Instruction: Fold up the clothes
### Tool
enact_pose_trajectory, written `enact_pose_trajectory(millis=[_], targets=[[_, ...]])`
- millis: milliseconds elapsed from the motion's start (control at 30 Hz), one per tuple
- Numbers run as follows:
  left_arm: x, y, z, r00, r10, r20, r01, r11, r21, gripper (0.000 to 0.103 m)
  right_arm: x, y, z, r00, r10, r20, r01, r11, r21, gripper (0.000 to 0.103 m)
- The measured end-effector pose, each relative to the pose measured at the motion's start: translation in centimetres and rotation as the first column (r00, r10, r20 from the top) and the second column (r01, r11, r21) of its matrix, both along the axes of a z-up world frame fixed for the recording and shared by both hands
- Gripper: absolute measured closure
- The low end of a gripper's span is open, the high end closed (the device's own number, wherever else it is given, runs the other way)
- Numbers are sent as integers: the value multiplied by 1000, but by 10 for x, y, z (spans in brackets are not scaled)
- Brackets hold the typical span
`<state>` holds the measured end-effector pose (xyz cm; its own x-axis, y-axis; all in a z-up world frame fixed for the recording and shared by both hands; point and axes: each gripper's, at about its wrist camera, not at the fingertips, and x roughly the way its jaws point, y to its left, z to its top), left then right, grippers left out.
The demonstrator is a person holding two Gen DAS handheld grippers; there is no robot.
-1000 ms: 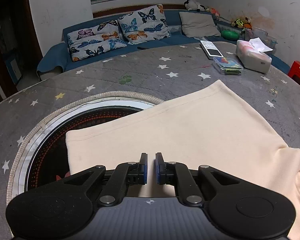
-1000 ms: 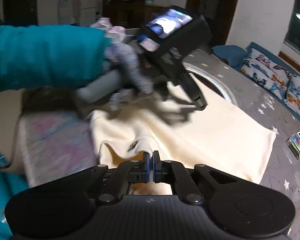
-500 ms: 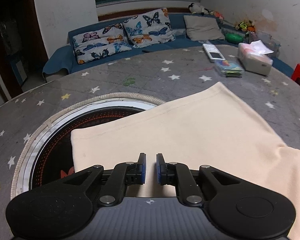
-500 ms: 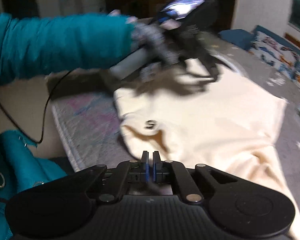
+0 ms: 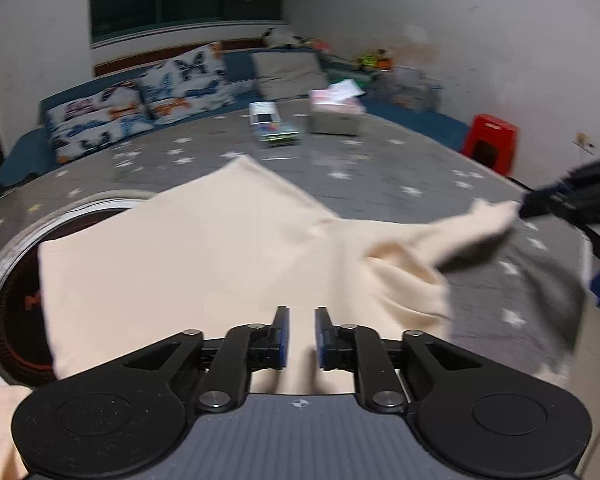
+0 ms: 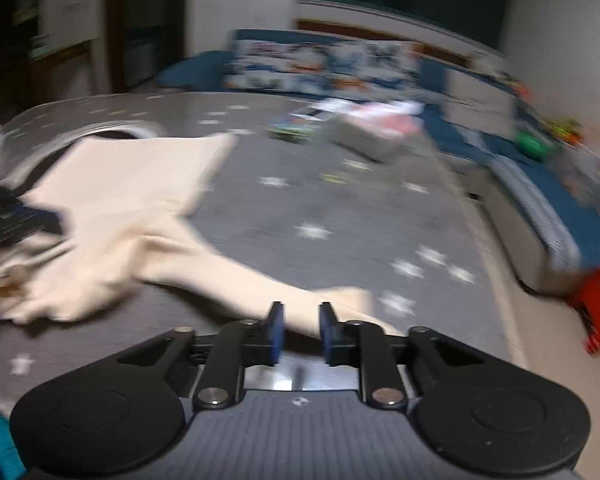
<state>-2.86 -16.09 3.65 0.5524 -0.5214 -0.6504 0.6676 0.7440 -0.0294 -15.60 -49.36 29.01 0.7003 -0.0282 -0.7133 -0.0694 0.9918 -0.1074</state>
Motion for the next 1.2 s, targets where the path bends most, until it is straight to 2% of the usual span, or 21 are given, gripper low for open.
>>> enact_pose_trajectory(millis=[33, 100, 167, 267, 367, 500, 600, 633, 667, 700, 767, 833, 933, 1000, 1033, 1100, 1167, 1200], targets=[[-5, -4, 1, 1000, -17, 7, 17, 1000, -3, 71, -1, -6, -2, 1000, -9, -1, 9, 1000, -20, 81], [-11, -13, 4, 999, -49, 21, 49, 999, -6, 67, -2, -19, -7, 1000, -28, -3, 28, 998, -61, 73], [-16, -23, 5, 997, -76, 32, 76, 997, -2, 66, -2, -26, -11, 1000, -25, -8, 24, 993, -114, 72], [-20, -38, 2, 993, -107, 42, 107, 994, 12, 65, 5, -27, -20, 998, 45, -52, -53, 984, -170, 72], [-24, -48, 0, 991, -126, 46, 125, 992, 26, 65, 12, -15, -29, 988, 129, -81, -147, 947, -284, 72], [-23, -58, -1, 989, -137, 46, 136, 990, 32, 65, 20, -1, -34, 960, 242, -138, -276, 888, -368, 69], [-19, -65, -2, 990, -138, 43, 137, 990, 31, 66, 26, 9, -39, 934, 302, -191, -354, 848, -393, 76], [-18, -67, -3, 989, -139, 42, 138, 990, 29, 66, 27, 12, -40, 925, 318, -206, -376, 839, -393, 92], [-18, -69, -3, 989, -142, 40, 141, 990, 27, 66, 28, 14, -41, 921, 326, -212, -386, 830, -403, 98], [-17, -70, -4, 988, -149, 34, 148, 989, 24, 66, 29, 17, -41, 918, 331, -217, -394, 820, -416, 98], [-16, -72, -6, 987, -157, 21, 157, 987, 21, 68, 29, 22, -35, 925, 333, -181, -378, 787, -488, 99], [-15, -74, -10, 986, -165, 9, 165, 986, 24, 75, 28, 25, -24, 937, 332, -108, -335, 770, -542, 99], [-18, -74, -13, 981, -193, -2, 193, 981, 23, 82, 20, 28, -12, 943, 330, 50, -218, 723, -656, 99], [-22, -74, -15, 977, -214, -6, 214, 977, 23, 82, 13, 29, -6, 927, 336, 167, -115, 679, -725, 99], [-24, -74, -16, 975, -223, -10, 223, 974, 22, 82, 13, 26, -9, 936, 308, 170, -94, 685, -722, 95], [-29, -75, -18, 970, -242, -20, 242, 970, 19, 82, 20, 13, -27, 972, 213, 98, -84, 705, -704, 84], [-34, -75, -18, 968, -252, -23, 252, 968, 15, 82, 22, -1, -44, 989, 145, 28, -88, 732, -676, 84], [-36, -74, -18, 967, -255, -23, 255, 967, 12, 82, 22, -6, -48, 993, 117, 11, -82, 760, -645, 84]])
